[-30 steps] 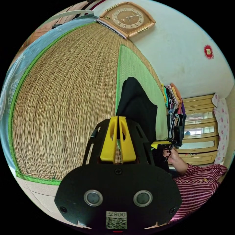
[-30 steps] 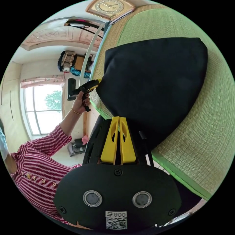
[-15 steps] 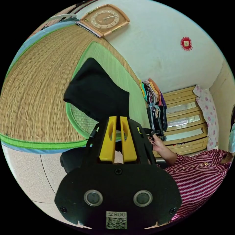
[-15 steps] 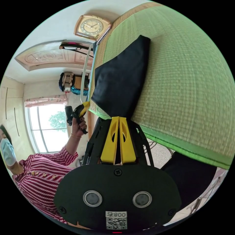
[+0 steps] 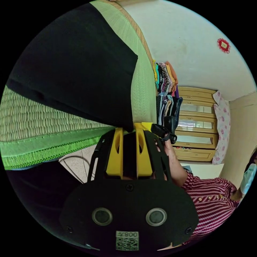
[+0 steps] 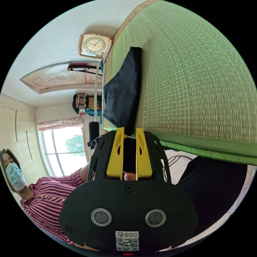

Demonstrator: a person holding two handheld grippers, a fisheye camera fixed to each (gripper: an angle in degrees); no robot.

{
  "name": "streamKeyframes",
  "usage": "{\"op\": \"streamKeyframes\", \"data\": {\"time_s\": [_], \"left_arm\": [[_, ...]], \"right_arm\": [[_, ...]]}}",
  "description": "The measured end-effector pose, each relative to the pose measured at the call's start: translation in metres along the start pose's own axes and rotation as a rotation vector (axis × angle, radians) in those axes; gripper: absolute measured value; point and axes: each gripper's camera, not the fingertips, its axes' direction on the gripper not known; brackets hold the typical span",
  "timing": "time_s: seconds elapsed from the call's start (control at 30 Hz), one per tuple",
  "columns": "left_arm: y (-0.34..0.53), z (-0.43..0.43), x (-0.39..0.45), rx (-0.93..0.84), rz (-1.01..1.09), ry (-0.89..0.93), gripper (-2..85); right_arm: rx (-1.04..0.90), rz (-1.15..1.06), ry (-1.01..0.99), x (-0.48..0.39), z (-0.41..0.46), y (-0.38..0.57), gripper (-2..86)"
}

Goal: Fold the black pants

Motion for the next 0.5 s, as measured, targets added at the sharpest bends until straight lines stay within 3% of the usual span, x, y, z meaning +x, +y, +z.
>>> {"op": "streamKeyframes", "data": {"time_s": [0.5], "left_arm": [[-0.006, 0.031, 0.004, 0.018, -0.021, -0.002, 3.1]], "right_arm": [[0.013, 0.033, -0.086, 0.049, -0.008, 0.031, 9.0]]}}
